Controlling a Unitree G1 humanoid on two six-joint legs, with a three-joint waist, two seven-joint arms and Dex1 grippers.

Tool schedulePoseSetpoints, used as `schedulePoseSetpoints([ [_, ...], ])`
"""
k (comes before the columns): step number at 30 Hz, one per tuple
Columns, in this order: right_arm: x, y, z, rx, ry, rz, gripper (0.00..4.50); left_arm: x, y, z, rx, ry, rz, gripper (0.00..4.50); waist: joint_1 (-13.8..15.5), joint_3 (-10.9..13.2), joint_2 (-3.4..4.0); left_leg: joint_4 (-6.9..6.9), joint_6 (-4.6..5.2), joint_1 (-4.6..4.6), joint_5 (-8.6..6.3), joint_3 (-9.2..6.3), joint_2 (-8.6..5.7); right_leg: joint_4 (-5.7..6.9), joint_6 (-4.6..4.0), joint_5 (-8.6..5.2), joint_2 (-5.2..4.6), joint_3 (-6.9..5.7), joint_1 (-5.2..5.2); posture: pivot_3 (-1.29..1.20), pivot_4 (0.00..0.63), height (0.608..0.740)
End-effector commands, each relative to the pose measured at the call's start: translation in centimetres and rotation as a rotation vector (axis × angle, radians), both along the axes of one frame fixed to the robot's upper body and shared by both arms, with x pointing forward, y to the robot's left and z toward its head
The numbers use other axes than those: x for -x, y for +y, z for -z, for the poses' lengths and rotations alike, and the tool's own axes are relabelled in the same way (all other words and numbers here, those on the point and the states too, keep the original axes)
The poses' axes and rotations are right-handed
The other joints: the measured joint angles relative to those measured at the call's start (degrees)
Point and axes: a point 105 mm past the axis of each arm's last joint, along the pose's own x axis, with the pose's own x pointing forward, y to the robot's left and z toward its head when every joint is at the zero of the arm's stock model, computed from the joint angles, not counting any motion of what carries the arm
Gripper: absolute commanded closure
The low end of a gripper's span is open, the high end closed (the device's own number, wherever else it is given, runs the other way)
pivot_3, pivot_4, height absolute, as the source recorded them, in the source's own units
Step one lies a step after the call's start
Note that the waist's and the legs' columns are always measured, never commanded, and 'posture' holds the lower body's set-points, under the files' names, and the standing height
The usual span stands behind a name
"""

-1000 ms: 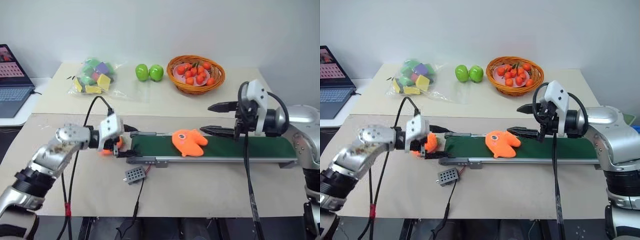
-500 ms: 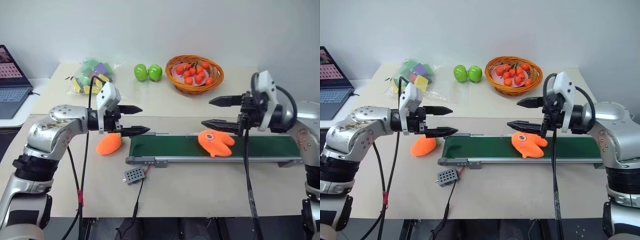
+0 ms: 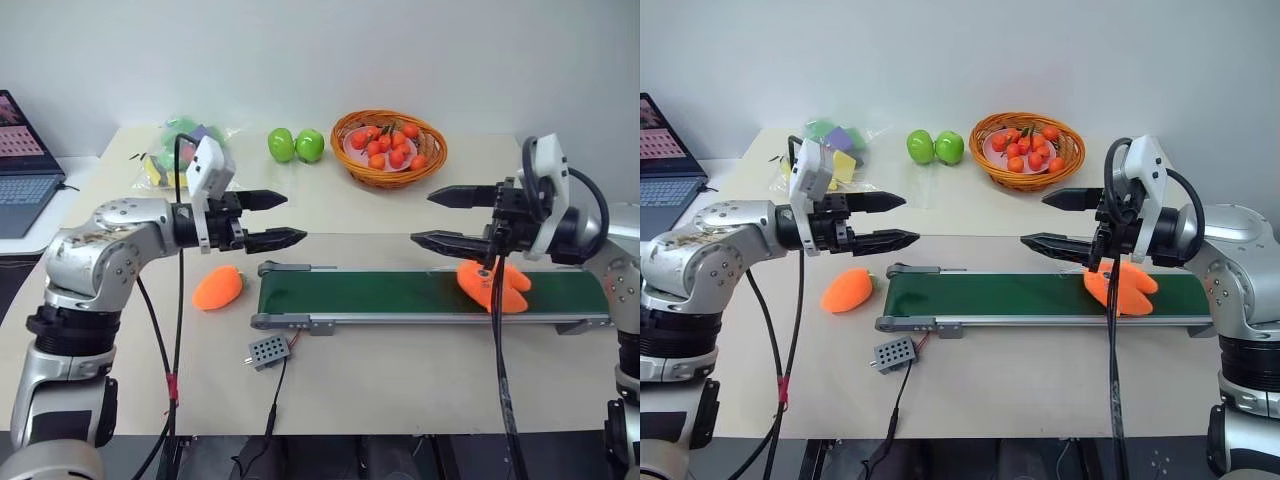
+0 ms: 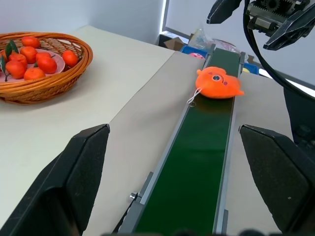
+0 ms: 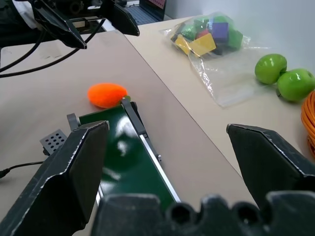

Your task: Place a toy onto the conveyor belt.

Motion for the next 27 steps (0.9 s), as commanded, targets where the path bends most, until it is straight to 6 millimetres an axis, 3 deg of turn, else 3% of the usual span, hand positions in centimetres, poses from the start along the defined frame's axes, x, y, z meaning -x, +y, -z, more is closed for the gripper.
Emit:
schedulePoseSetpoints([
  [1, 0.4, -0.2, -1.2, -0.019, -0.057, 0.002, 0.0, 0.1, -0.5, -1.9, 0.018, -0.081, 0.009, 0.01, 0.0, 0.0, 0.0, 0.0, 0.0, 0.0, 0.0, 0.0, 0.0, 0.0, 0.0, 0.0, 0.0, 0.0, 0.0, 0.0, 0.15, 0.738],
  [27, 0.4, -0.1, -1.1, -0.014, -0.063, 0.012, 0.0, 0.0, -0.7, -3.1, 0.061, -0.097, 0.009, 0.01, 0.0, 0.0, 0.0, 0.01, 0.0, 0.0, 0.0, 0.0, 0.0, -0.01, 0.0, 0.0, 0.0, 0.01, 0.0, 0.0, 0.15, 0.738],
])
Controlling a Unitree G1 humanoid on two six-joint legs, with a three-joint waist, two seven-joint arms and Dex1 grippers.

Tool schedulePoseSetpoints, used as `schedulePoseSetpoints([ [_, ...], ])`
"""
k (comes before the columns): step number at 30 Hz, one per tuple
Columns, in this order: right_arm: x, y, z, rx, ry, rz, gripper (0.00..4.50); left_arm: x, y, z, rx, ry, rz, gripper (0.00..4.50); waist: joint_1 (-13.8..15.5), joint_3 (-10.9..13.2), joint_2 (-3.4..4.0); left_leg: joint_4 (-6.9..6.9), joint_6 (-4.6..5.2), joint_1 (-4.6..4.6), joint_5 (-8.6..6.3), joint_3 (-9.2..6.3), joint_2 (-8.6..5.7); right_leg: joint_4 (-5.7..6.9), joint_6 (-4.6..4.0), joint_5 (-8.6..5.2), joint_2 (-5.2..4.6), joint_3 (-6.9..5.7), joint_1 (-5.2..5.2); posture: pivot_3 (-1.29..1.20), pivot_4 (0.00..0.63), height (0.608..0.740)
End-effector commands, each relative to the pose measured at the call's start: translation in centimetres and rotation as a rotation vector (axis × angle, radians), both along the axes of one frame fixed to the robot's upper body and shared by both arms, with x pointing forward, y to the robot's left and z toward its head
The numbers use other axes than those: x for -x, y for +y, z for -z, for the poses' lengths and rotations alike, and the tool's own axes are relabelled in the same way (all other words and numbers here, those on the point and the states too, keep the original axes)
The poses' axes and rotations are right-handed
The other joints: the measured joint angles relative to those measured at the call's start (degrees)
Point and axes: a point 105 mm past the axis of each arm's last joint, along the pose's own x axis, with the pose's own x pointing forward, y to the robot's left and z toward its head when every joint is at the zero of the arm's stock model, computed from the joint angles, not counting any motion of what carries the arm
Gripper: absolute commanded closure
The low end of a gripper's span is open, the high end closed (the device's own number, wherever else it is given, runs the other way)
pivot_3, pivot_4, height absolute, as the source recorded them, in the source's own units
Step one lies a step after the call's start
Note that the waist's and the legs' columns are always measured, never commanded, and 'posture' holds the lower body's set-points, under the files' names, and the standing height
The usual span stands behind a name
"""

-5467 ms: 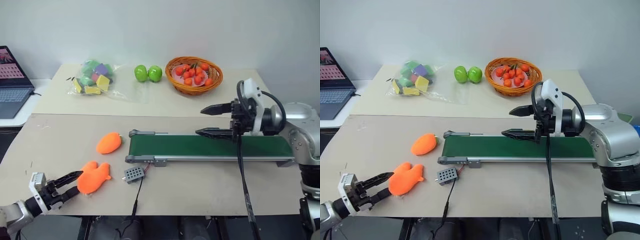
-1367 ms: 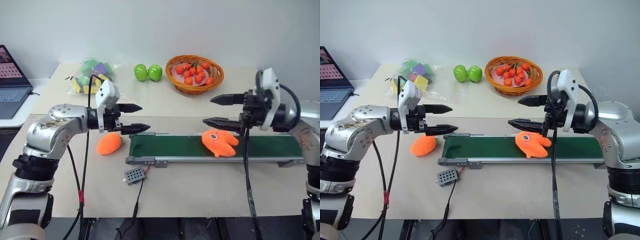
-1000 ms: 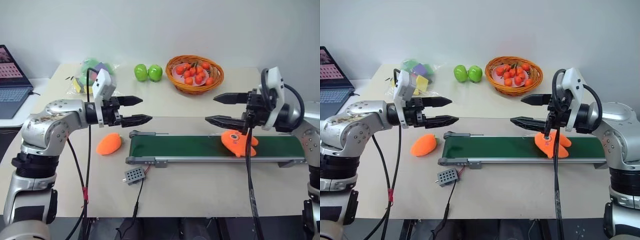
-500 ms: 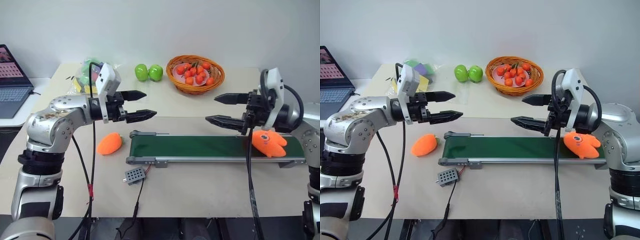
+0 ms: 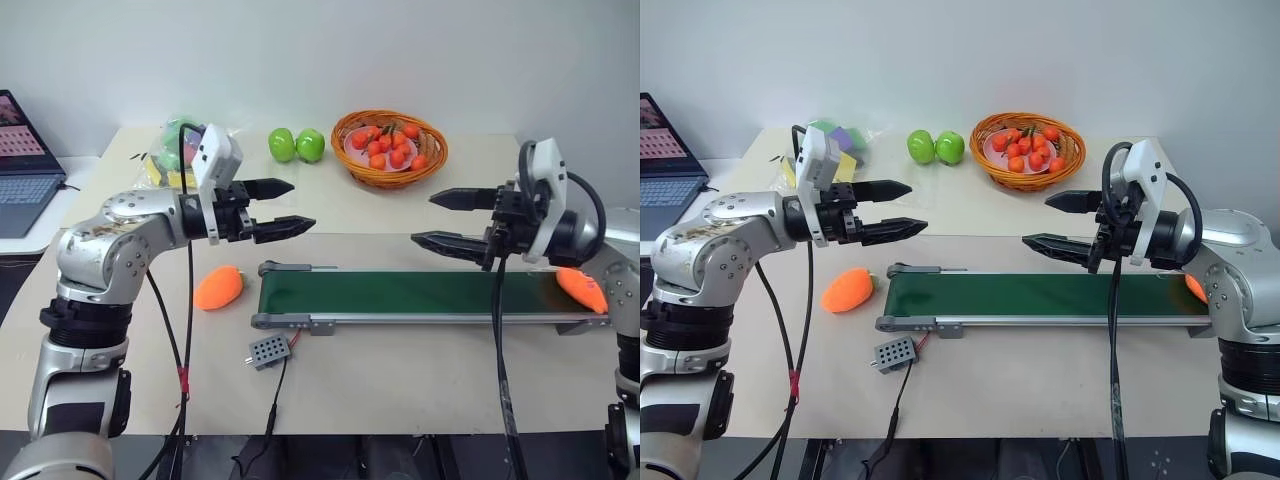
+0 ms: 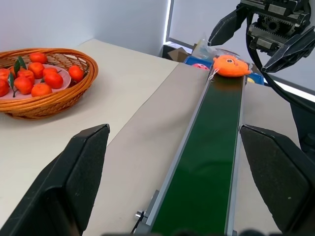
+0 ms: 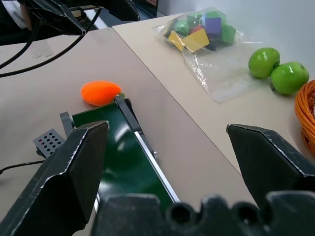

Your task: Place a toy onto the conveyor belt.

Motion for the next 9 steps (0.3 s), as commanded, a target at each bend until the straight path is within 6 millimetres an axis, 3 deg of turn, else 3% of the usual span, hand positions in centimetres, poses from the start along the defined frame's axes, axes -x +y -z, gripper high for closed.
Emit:
schedulePoseSetpoints([
  [1, 0.52, 0.16, -1.56, -0.011, -0.074, -0.016, 0.0, 0.33, 0.18, -1.87, 0.011, -0.066, 0.0, 0.01, 0.0, 0.0, 0.0, 0.0, 0.0, 0.0, 0.0, 0.0, 0.0, 0.0, 0.0, 0.0, 0.0, 0.0, 0.0, 0.0, 0.15, 0.738],
  [9, 0.48, 0.26, -1.57, -0.01, -0.073, -0.017, 0.0, -0.13, 0.35, -1.68, 0.011, -0.067, -0.028, 0.01, 0.0, 0.0, 0.0, 0.0, 0.0, 0.0, 0.0, 0.0, 0.0, 0.0, 0.0, 0.0, 0.0, 0.0, 0.0, 0.0, 0.15, 0.738],
])
